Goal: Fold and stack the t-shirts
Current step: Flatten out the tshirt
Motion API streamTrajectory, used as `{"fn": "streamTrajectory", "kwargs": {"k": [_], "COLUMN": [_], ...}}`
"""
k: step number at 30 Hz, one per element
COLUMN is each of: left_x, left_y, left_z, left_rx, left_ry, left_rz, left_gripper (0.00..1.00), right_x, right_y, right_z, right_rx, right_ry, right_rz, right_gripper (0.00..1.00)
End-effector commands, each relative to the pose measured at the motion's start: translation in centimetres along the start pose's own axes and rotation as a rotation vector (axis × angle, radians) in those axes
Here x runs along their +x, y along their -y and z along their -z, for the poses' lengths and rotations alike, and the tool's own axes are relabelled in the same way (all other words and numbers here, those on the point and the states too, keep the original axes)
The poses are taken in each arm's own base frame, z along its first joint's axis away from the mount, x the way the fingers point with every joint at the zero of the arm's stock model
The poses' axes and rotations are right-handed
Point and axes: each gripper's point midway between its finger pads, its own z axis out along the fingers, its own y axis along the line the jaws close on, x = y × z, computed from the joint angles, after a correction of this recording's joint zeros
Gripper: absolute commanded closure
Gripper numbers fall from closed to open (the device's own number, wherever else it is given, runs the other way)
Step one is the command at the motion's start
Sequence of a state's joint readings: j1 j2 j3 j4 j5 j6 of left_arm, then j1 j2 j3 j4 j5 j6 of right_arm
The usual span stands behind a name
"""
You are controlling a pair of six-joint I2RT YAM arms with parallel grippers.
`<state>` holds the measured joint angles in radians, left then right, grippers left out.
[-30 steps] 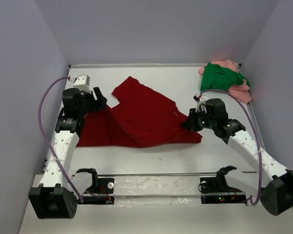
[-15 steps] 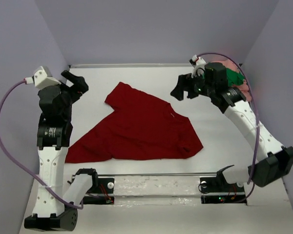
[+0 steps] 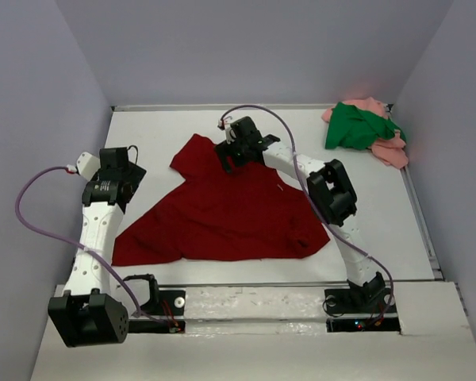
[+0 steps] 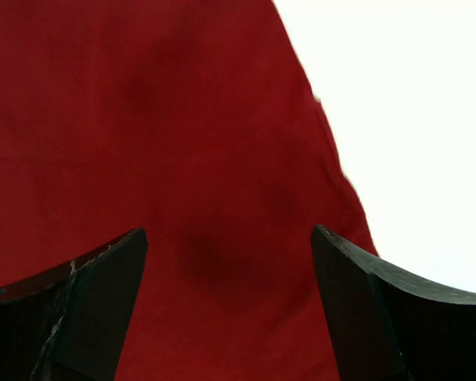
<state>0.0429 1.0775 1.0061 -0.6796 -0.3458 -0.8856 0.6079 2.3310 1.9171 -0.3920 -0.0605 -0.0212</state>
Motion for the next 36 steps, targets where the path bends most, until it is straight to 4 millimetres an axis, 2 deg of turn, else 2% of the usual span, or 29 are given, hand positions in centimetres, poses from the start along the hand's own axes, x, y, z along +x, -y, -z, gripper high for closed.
{"fn": "streamTrajectory", "kwargs": {"k": [1, 2, 5, 6, 8, 9, 11, 12, 15, 16, 17, 18, 19, 20, 21, 22, 23, 24, 29, 31, 32, 36], "left_x": [-4.8, -5.3, -6.1, -6.3, -6.5, -6.7, -7.0, -7.1, -7.1, -7.1, -6.8, -6.6, -6.3, -6.0, -5.7, -5.5, -5.2, -5.0, -3.1, -1.9, -1.8, 0.1], "left_y": [0.4, 0.2, -0.4, -0.8, -1.0, -1.2, -1.3, -1.3, -1.1, -1.0, -1.1, -1.1, -1.0, -1.0, -0.7, -0.5, -0.1, 0.3, 1.9, 2.1, 2.2, 0.9], "left_z": [2.5, 2.8, 2.8, 2.7, 2.4, 2.4, 2.3, 2.2, 1.6, 1.6, 1.1, 0.7, 0.4, -0.4, -0.9, -1.4, -2.4, -3.0, -6.5, -7.9, -7.9, -10.6], "left_rx": [0.031, 0.036, 0.031, 0.019, 0.009, 0.002, -0.008, -0.013, -0.017, -0.019, -0.028, -0.026, -0.026, -0.028, -0.017, -0.011, 0.008, 0.023, 0.061, 0.058, 0.062, -0.031], "left_ry": [0.158, 0.175, 0.199, 0.203, 0.206, 0.21, 0.215, 0.215, 0.2, 0.198, 0.184, 0.175, 0.165, 0.153, 0.138, 0.13, 0.126, 0.118, 0.026, -0.031, -0.036, -0.115], "left_rz": [0.044, 0.041, 0.054, 0.048, 0.04, 0.023, 0.017, 0.014, 0.007, 0.006, 0.001, -0.002, -0.003, -0.006, -0.011, -0.014, -0.04, -0.057, -0.148, -0.175, -0.176, -0.202], "left_gripper": [0.01, 0.01, 0.01, 0.01, 0.01, 0.01, 0.01, 0.01, 0.01, 0.01, 0.01, 0.01, 0.01, 0.01, 0.01, 0.01, 0.01, 0.01, 0.02, 0.03, 0.03, 0.04], "right_x": [-2.8, -2.6, -0.4, 1.5, 3.7, 5.7, 7.2, 7.9, 9.8, 10.2, 10.0, 11.3, 11.9, 11.6, 13.8, 14.5, 14.2, 16.6, 21.3, 21.0, 20.9, 21.1], "right_y": [2.3, 3.1, 4.7, 4.9, 5.7, 5.6, 6.5, 6.3, 6.9, 7.7, 7.9, 9.1, 9.7, 10.0, 10.1, 10.1, 9.9, 9.4, 9.2, 8.9, 8.9, 9.6], "right_z": [0.5, 0.4, -0.5, -0.9, -1.1, -1.1, -1.0, -1.0, -0.3, 0.0, 0.7, 1.4, 2.1, 3.3, 4.2, 5.0, 6.3, 7.0, 10.8, 11.5, 11.7, 12.9], "right_rx": [0.171, 0.209, 0.282, 0.291, 0.299, 0.291, 0.295, 0.287, 0.275, 0.281, 0.284, 0.304, 0.321, 0.346, 0.362, 0.379, 0.4, 0.398, 0.525, 0.511, 0.51, 0.578], "right_ry": [0.038, 0.029, -0.021, -0.062, -0.104, -0.146, -0.176, -0.189, -0.226, -0.231, -0.218, -0.246, -0.258, -0.243, -0.292, -0.3, -0.281, -0.327, -0.395, -0.388, -0.385, -0.427], "right_rz": [0.097, 0.125, 0.17, 0.177, 0.164, 0.163, 0.138, 0.125, 0.066, 0.033, -0.017, -0.059, -0.089, -0.169, -0.199, -0.222, -0.268, -0.286, -0.438, -0.487, -0.487, -0.478], "right_gripper": [0.11, 0.11, 0.18, 0.19, 0.21, 0.23, 0.26, 0.31, 0.56, 0.66, 0.9, 1.0, 1.0, 1.0, 1.0, 1.0, 1.0, 1.0, 1.0, 1.0, 1.0, 1.0]}}
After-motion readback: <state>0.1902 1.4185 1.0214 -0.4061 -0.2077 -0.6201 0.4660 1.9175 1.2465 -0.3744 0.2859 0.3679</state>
